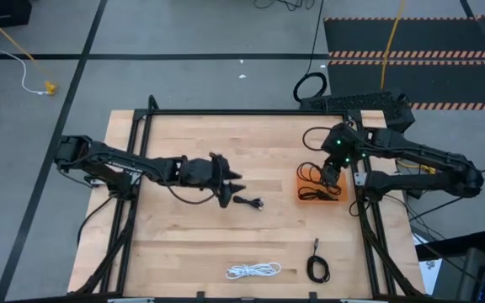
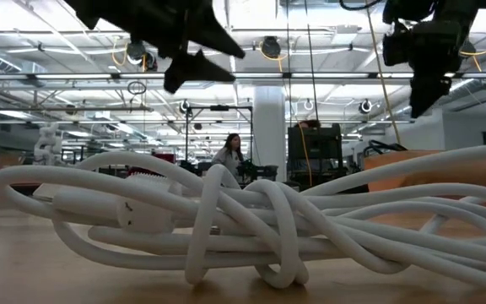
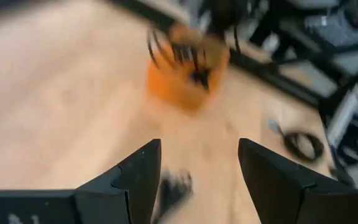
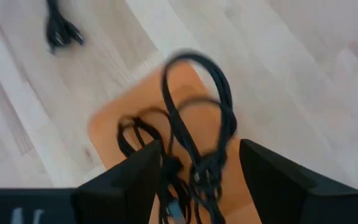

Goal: Pick and place USB-C Cables
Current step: Put the white charger cable into the bin

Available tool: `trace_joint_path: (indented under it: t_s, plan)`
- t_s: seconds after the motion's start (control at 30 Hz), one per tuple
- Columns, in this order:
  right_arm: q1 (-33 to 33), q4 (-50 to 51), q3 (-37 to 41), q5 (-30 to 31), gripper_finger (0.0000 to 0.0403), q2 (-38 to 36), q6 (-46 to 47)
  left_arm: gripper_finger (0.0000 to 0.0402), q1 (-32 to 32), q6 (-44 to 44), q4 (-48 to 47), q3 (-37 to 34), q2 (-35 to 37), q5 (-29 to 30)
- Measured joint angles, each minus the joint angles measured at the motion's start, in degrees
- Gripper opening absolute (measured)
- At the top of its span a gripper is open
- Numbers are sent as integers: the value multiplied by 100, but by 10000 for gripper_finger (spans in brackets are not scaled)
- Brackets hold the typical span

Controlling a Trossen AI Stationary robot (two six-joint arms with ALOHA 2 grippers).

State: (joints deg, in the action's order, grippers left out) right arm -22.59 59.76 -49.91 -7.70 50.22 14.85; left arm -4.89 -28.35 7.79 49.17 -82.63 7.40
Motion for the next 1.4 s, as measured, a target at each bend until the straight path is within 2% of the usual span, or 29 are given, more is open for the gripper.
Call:
trace_joint_path:
  t_s: [0.23,0.4,0.57,0.63,0.73,0.9,1.2,1.4]
  plan:
    - [317,-1062,0,-303,200,-2,145,216,-355,-294,-211,-4,-502,-984]
    - [676,-1496,0,-304,199,0,532,216,-491,-299,-214,-2,-896,-1262]
    - [1236,-1809,0,-254,199,74,1043,216,-867,-11,-167,-2,-1264,-2126]
    - [1505,-1979,0,-85,199,139,1200,216,-1102,85,-159,-4,-1335,-2243]
    - [1872,-2184,-2,222,199,275,1334,216,-1409,60,-169,-2,-1383,-2136]
    - [2417,-2540,-2,586,199,601,1599,216,-1852,-345,-97,-2,-1379,-1467]
    - [3387,-2976,-2,1150,199,1237,2141,216,-2647,-677,927,-2,-1375,-516]
    - [3979,-3299,-2,1591,199,1531,2523,216,-2868,-678,1010,-2,-1375,-119]
